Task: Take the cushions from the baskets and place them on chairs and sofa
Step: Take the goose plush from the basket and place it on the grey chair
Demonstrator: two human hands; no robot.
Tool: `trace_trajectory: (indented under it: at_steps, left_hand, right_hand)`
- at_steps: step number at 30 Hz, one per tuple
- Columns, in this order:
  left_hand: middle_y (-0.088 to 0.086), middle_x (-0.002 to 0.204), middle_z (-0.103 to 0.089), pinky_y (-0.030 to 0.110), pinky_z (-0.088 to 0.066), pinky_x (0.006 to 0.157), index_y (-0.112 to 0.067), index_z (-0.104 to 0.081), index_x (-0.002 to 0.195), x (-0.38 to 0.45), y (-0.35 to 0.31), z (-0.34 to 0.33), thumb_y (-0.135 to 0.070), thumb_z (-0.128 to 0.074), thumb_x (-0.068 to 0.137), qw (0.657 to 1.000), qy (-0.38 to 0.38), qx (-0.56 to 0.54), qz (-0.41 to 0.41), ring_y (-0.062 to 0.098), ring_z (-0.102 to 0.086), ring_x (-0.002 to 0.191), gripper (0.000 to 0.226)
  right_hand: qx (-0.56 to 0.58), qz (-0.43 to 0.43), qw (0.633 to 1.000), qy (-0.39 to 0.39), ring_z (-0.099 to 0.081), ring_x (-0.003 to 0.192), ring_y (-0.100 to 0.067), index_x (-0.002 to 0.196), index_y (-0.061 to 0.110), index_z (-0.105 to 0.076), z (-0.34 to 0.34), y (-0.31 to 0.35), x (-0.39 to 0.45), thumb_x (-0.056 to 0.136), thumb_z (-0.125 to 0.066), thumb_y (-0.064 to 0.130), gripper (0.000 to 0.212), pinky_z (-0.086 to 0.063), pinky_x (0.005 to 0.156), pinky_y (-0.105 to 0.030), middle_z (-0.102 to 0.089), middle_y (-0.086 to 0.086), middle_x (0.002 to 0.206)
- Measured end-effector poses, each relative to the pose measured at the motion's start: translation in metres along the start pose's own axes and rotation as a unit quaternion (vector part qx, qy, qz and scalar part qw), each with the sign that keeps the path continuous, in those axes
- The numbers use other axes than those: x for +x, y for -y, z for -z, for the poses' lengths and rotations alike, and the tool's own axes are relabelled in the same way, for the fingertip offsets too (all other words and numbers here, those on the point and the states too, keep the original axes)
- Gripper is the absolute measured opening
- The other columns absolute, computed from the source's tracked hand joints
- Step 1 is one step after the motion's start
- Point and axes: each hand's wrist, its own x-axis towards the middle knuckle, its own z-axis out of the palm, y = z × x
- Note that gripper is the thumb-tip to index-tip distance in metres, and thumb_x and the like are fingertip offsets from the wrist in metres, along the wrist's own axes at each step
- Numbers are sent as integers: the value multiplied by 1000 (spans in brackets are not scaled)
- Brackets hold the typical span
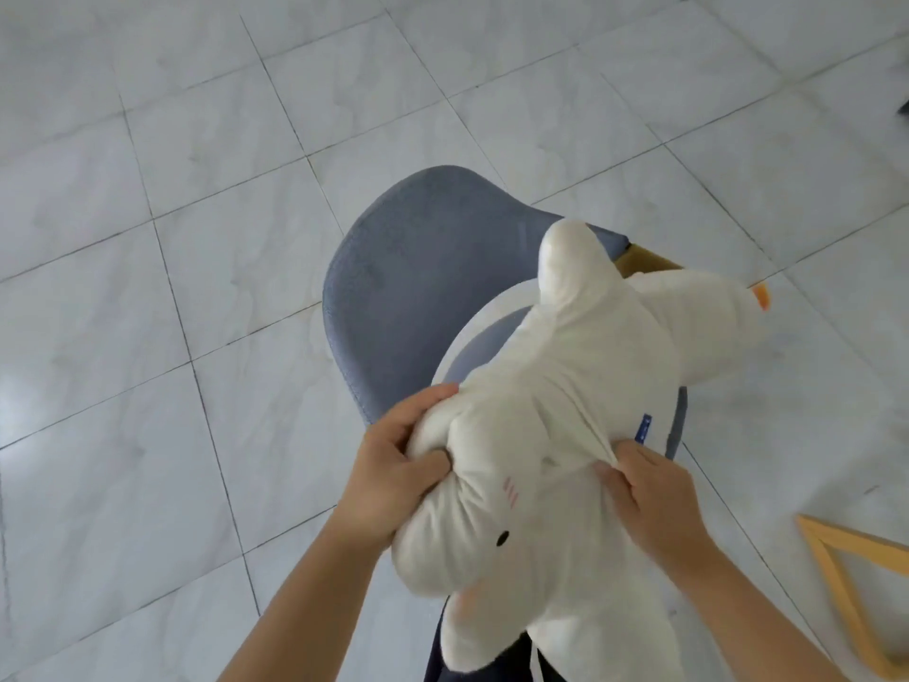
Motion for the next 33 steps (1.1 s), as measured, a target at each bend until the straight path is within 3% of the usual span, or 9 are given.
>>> trace_trajectory:
  at_steps: [7,10,13,17,19,22,25,28,33]
  left_hand:
    - [-7,89,-65,11,-53,56,-22,-59,100,81,-41,-36,-3,-48,86,999,-5,-41,14,-2,-65,64,25]
    - [-13,98,-57,6,-50,61,-21,-50,111,98,-55,-46,-8,-37,93,997,-16,-78,-6,-4,-63,78,26]
    - [-2,104,-59,19,-50,77,-17,-49,120,109,-48,-43,-20,-36,93,984,-95,-151,7,8,-59,93,30]
    - [11,114,-58,43,-39,99,-20,-49,119,82,15,-38,-37,-27,88,952,-262,61,148,31,-51,109,41]
    - [9,101,-59,43,-39,94,-15,-48,114,61,37,-42,-39,-28,85,940,-280,119,152,34,-50,103,42]
    - [4,106,-55,39,-37,96,-11,-45,124,43,56,-58,-14,-39,91,951,-228,178,108,28,-46,114,34]
    - [2,147,-24,22,-21,108,-14,-31,136,35,78,-79,-10,-51,86,952,-134,263,79,18,-18,139,54]
    - [11,153,-12,38,-22,114,-16,-20,140,42,108,-83,-20,-63,79,922,-110,361,85,24,-6,142,75]
    - [34,127,-48,52,-51,78,-12,-29,132,71,146,-94,-50,-85,26,810,-131,566,86,37,-31,122,127]
  right_hand:
    - [159,-241,957,-3,-31,47,-8,50,23,-25,-33,-19,65,92,-45,15,47,-29,47,-18,-30,6,49]
    - [184,-298,934,-74,-33,47,-11,48,18,-29,-42,-15,89,92,-45,19,46,-23,46,-20,-35,3,47]
    - [123,-287,950,18,-30,46,-12,47,16,-25,-56,-12,120,91,-43,21,48,-21,47,-30,-31,1,47]
    - [151,-260,937,180,-46,64,-24,57,10,-38,-89,-10,129,93,-38,23,38,-26,59,-29,-41,-2,57]
    - [218,-252,913,235,-56,88,-25,89,6,-54,-95,-18,115,91,-39,20,21,-35,67,-29,-58,-4,85]
    - [271,-209,888,306,-34,124,-5,136,18,-33,-81,-32,90,91,-42,16,46,-29,101,-23,-37,16,129]
    - [269,-233,912,205,-45,125,-20,128,9,-46,-68,-47,75,91,-43,10,37,-35,101,-28,-50,-2,132]
    - [204,-193,947,159,-53,111,-36,121,7,-52,-57,-62,82,87,-52,11,34,-40,94,-34,-58,-15,123]
    - [27,-73,959,272,4,141,-34,143,25,-11,-80,-72,124,75,-62,47,88,-16,112,-49,4,-13,154]
